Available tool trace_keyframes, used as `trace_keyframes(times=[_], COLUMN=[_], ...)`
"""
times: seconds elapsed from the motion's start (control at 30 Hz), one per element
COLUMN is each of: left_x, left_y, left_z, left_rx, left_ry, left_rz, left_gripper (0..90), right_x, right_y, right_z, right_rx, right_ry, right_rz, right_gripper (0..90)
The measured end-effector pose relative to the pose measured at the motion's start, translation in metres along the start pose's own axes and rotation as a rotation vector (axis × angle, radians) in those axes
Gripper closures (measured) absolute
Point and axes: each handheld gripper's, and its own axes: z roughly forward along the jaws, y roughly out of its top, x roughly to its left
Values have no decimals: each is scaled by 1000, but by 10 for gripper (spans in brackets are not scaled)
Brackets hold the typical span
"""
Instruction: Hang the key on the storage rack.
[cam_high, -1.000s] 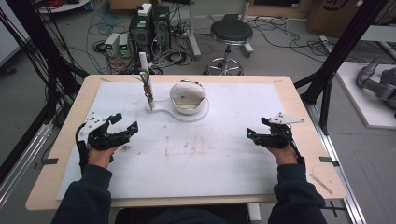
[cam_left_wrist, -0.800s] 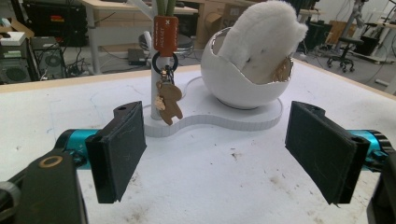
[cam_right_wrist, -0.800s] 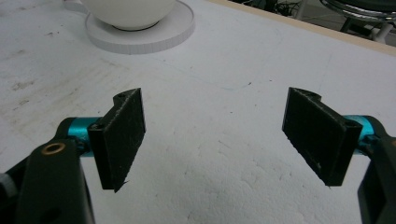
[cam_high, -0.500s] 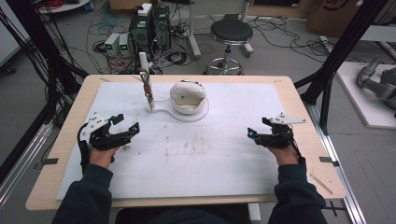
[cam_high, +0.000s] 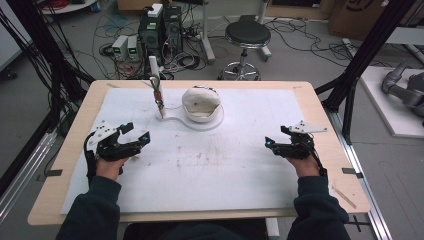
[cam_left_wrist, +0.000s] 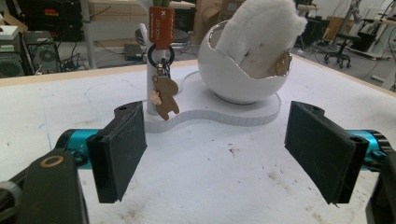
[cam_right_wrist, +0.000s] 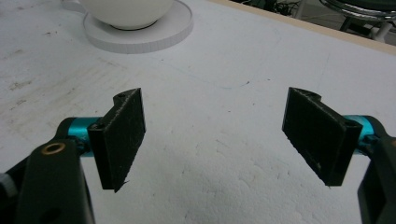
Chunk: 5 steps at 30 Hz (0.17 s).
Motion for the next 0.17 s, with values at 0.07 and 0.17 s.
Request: trace_keyframes(times=[0.07,0.17], left_x=[1,1], left_y=[0,0], left_z=[0,0], left_rx=[2,6], left_ry=[-1,-1], left_rz=[0,1], left_gripper=[205,205], right_x=[0,-1], right_y=[0,0], right_z=[0,0], right_rx=[2,1], right_ry=[1,3], right_rz=[4,0], right_gripper=[216,216])
